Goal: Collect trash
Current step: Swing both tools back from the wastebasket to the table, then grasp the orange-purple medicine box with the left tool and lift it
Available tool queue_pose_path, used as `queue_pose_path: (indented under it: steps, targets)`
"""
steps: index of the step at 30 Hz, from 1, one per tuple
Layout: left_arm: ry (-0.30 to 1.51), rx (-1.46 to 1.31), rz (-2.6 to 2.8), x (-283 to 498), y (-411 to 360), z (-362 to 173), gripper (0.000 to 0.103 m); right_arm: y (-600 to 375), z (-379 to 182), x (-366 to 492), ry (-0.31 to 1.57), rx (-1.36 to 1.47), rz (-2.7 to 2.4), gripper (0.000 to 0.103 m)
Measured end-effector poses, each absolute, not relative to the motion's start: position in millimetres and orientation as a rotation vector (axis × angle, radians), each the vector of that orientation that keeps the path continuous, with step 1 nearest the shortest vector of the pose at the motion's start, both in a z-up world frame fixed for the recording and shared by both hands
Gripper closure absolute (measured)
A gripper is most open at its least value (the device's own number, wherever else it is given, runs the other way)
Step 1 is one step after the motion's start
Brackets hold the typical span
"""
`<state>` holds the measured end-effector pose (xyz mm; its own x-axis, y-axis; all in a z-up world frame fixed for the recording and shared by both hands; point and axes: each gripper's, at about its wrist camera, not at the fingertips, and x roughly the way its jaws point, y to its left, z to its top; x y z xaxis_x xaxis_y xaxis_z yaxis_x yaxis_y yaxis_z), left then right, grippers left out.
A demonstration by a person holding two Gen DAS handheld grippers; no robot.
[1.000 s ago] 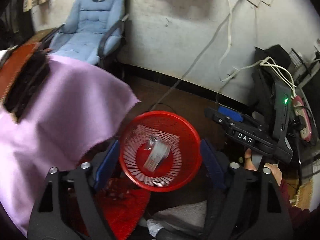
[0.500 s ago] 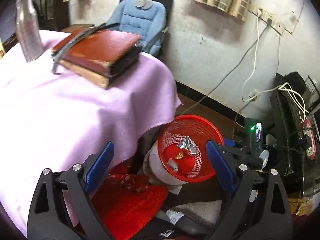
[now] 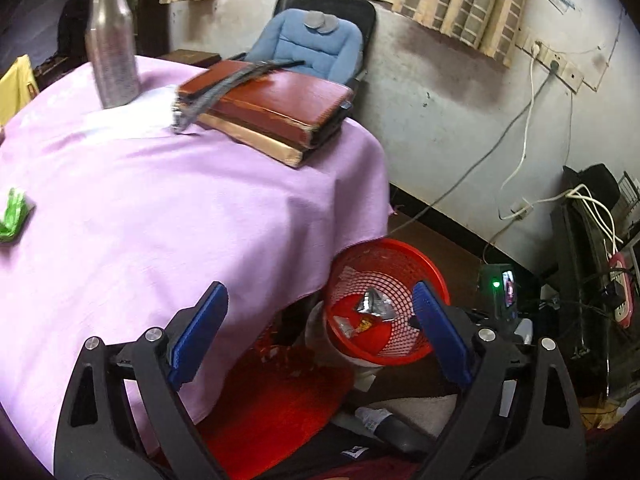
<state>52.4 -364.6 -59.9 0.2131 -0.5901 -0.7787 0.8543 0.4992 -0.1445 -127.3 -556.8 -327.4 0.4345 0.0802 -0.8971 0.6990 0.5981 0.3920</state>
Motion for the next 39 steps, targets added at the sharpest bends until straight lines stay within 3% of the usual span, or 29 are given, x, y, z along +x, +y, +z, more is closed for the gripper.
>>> queue_pose_path:
  steps: [2,11,16,21,31,39]
  targets:
    - [0.878,0.329,-1.006,56,-353,-55,0.009,-560,-320,-132,1.074,0.842,-0.503,0.022]
    - [0.805,0.208,-0.842,86,-286,-33,0.009,-567,-218,-155,0.815,0.727,-0.647,0.021]
    - [0.76,0.099,-0.678,113,-210,-18,0.008,-528,-144,-117,0.631,0.632,-0.492,0.017]
    - [0.749,-0.036,-0.476,141,-113,-15,0.007,-471,-91,-58,0.56,0.489,-0.321,0.008]
    - [0.777,-0.222,-0.095,178,48,-44,0.007,-352,-55,78,0.603,0.338,0.004,0.006]
    - [0.892,-0.224,-0.064,207,72,-64,0.007,-282,-40,145,0.609,0.232,0.131,0.006]
